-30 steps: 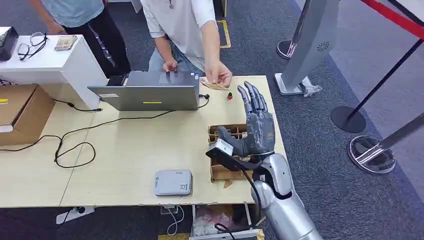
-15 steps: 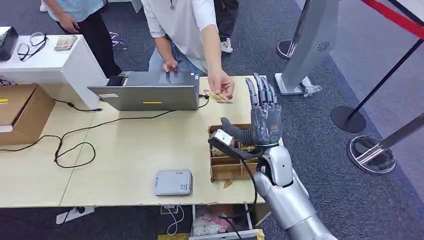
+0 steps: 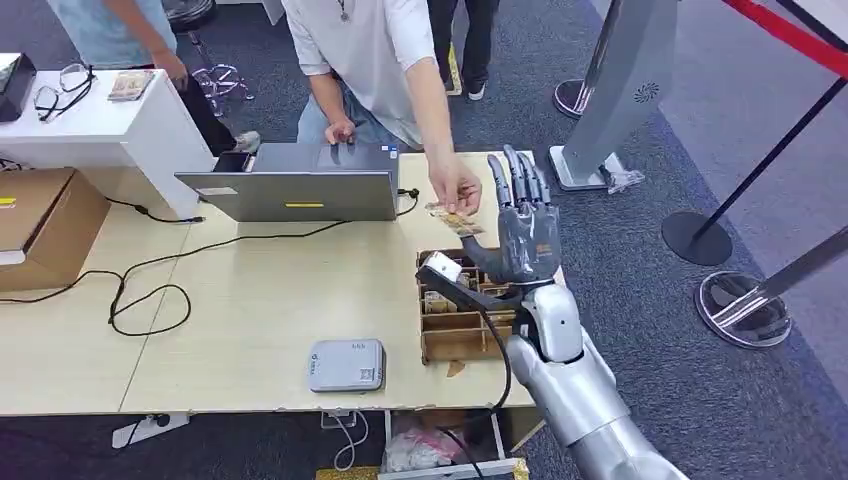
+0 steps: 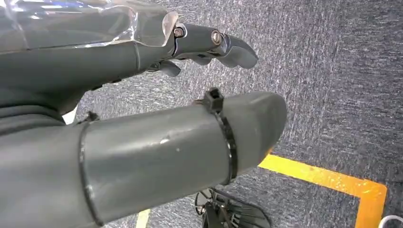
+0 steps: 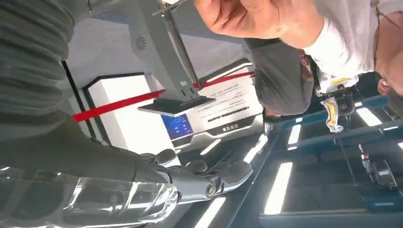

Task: Pass the card to the sensor for recognition and then transmit it.

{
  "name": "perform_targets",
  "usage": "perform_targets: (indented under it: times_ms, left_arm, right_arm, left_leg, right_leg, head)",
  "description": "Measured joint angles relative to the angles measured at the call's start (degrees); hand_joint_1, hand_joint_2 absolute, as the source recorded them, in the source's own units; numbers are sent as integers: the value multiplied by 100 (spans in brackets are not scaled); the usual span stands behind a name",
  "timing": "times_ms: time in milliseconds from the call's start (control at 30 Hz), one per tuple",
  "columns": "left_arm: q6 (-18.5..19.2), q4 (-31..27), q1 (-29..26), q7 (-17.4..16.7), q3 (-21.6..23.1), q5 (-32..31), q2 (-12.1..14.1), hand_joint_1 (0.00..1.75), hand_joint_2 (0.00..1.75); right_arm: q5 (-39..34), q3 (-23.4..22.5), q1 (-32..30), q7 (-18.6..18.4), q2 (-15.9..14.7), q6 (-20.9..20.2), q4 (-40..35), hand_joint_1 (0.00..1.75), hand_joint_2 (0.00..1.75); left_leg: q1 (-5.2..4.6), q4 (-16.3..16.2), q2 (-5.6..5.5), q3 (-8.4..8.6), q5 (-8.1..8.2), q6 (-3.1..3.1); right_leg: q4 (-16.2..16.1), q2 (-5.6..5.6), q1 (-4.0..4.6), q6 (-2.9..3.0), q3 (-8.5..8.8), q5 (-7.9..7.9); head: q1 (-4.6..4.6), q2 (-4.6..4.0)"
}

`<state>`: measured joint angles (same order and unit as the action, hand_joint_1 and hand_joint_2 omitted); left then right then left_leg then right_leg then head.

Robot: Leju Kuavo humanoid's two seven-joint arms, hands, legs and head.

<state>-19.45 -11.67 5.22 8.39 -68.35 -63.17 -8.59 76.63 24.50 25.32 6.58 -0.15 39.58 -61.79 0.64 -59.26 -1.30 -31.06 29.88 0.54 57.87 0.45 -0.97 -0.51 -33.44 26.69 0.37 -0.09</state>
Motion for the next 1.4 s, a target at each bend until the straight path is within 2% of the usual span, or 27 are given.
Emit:
perform_targets:
  times_ms: [133, 167, 200, 233, 267, 300, 1033, 1167, 1400]
  left_arm:
    - [4, 0, 0, 26, 0, 31, 4, 0, 0]
    - [7, 0, 0, 59, 0, 35, 6, 0, 0]
    - [7, 0, 2, 77, 0, 37, 7, 0, 0]
    - [7, 0, 3, 79, 0, 37, 7, 0, 0]
    - [7, 0, 3, 81, 0, 39, 7, 0, 0]
    - [7, 0, 3, 83, 0, 46, 7, 0, 0]
    - [101, 0, 35, -46, 129, -133, 7, 0, 0]
    - [101, 0, 35, -44, 129, -122, 4, 0, 0]
    - [92, 0, 28, -44, 129, -74, 0, 0, 0]
  right_arm:
    - [-53, -15, 0, 31, 0, 0, 20, 0, 175]
    - [-61, -15, 3, 54, 0, 0, 37, 12, 175]
    - [-83, -15, 6, 76, 0, -2, 55, 61, 175]
    - [-96, -15, 11, 81, 0, -7, 74, 61, 175]
    - [-103, -15, 20, 85, 0, -7, 96, 147, 175]
    - [-105, -15, 32, 90, 0, -7, 125, 171, 175]
    - [-94, -63, -18, -7, -20, 7, 234, 175, 175]
    - [-112, -63, -15, 31, -20, 9, 236, 175, 175]
    - [-619, -63, 10, 367, -20, -48, 238, 175, 175]
  left_leg:
    - [0, 0, 0, 0, 0, 0]
    - [0, 0, 0, 0, 0, 0]
    - [0, 0, 0, 0, 0, 0]
    - [0, 0, 0, 0, 0, 0]
    - [0, 0, 0, 0, 0, 0]
    - [0, 0, 0, 0, 0, 0]
    - [0, 0, 1, 2, 0, 0]
    - [0, 0, 1, 1, 0, 0]
    - [0, 0, 0, 0, 0, 0]
  right_leg:
    - [0, 0, 0, 0, 0, 0]
    - [0, 0, 0, 0, 0, 0]
    - [0, 0, 0, 0, 0, 0]
    - [0, 0, 0, 0, 1, 0]
    - [1, 0, 0, 0, 1, 0]
    - [1, 0, 0, 0, 0, 0]
    - [1, 1, 0, 0, 0, 0]
    - [1, 1, 0, 0, 0, 0]
    - [1, 0, 0, 0, 0, 0]
  head:
    - [-2, 0]
    - [-2, 0]
    - [-2, 0]
    - [-2, 0]
    - [-2, 0]
    - [-2, 0]
    - [-2, 0]
    - [-2, 0]
    - [-2, 0]
